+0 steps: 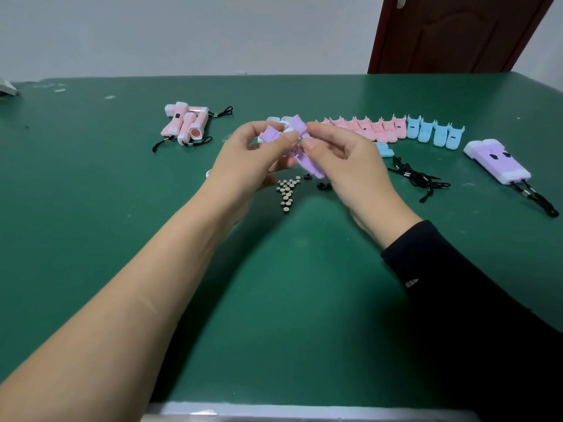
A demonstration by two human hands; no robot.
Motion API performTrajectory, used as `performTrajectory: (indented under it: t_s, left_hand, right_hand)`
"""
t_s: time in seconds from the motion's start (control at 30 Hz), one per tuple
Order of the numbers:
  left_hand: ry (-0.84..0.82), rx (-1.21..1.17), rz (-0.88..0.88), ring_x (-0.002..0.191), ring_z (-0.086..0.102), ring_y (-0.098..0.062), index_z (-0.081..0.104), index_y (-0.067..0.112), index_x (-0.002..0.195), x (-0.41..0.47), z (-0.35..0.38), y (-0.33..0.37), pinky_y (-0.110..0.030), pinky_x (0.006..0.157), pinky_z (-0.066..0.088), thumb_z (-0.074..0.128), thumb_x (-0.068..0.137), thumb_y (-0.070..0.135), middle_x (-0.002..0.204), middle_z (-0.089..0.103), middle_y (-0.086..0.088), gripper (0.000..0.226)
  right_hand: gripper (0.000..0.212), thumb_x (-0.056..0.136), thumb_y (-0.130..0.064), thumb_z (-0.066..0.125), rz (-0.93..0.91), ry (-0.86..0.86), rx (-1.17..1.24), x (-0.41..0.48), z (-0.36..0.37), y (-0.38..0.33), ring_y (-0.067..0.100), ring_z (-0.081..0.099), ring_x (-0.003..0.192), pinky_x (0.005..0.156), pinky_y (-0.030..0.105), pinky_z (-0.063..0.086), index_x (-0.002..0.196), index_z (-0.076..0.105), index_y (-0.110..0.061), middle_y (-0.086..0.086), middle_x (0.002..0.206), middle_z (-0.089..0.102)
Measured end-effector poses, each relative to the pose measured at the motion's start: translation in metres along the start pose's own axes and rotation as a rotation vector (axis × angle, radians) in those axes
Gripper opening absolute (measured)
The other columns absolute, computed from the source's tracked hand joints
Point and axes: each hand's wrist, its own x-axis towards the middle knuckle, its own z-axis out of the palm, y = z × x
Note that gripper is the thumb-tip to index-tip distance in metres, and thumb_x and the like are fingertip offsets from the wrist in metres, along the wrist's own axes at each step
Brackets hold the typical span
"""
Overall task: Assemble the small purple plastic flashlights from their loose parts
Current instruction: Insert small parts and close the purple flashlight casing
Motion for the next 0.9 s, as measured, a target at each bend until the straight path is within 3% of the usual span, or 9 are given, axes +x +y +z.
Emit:
performTrajectory:
  t_s: [0.13,0.23,0.37,0.53,0.77,0.9]
  left_hand:
    - [-0.082,-0.154,-0.039,0.068,0.065,-0.005,0.060,0.013,0.118,-0.0014,-0.0008,0.0047,-0.016,0.055,0.047,0.064,0.094,0.022,0.082,0.071,0.007,0.026]
    - [-0.133,-0.232,-0.058,0.073,0.067,-0.006,0.062,0.012,0.108,-0.0004,-0.0034,0.0069,-0.016,0.055,0.048,0.062,0.094,0.013,0.082,0.071,0.004,0.014]
    - [-0.123,-0.195,-0.030,0.076,0.069,-0.006,0.064,0.012,0.103,0.0012,-0.0039,0.0048,-0.016,0.057,0.049,0.062,0.094,0.009,0.085,0.071,0.002,0.010]
    - [-0.114,-0.118,0.020,0.080,0.069,-0.008,0.065,0.012,0.104,0.0028,-0.0044,0.0019,-0.017,0.059,0.050,0.064,0.092,0.009,0.095,0.069,-0.005,0.012]
    - [-0.129,-0.054,0.069,0.084,0.068,-0.007,0.067,0.011,0.112,0.0021,-0.0056,0.0014,-0.017,0.062,0.050,0.065,0.092,0.013,0.100,0.069,-0.005,0.020]
    - [-0.088,-0.022,0.086,0.085,0.069,-0.007,0.068,0.012,0.113,0.0018,-0.0050,0.0020,-0.017,0.062,0.050,0.067,0.091,0.017,0.096,0.074,0.001,0.023]
  right_hand:
    - [0.018,0.092,-0.012,0.062,0.001,0.031,0.067,0.0005,0.0011,0.0009,0.001,0.067,0.091,0.078,0.015,0.049,0.107,0.068,-0.020,-0.008,0.100,0.072]
    - [0.022,0.095,-0.013,0.057,0.023,0.059,0.068,0.0013,0.0005,0.0020,0.006,0.065,0.094,0.080,0.022,0.049,0.113,0.068,-0.019,-0.003,0.106,0.071]
    - [0.026,0.097,-0.011,0.053,0.005,0.083,0.013,0.0015,-0.0010,-0.0002,0.014,0.062,0.111,0.100,0.032,0.048,0.120,0.066,-0.016,0.000,0.119,0.067]
    - [0.023,0.095,-0.005,0.056,-0.033,0.072,0.044,-0.0002,-0.0022,-0.0027,0.005,0.066,0.101,0.090,0.018,0.050,0.111,0.065,-0.018,-0.003,0.110,0.070]
    - [0.026,0.093,-0.005,0.058,-0.015,0.047,0.029,0.0006,-0.0020,-0.0006,0.009,0.063,0.109,0.100,0.028,0.048,0.117,0.066,-0.010,0.002,0.118,0.068]
    - [0.026,0.093,-0.008,0.059,0.012,0.050,0.057,0.0010,-0.0023,-0.0001,0.006,0.063,0.109,0.098,0.022,0.048,0.118,0.067,-0.009,0.001,0.118,0.068]
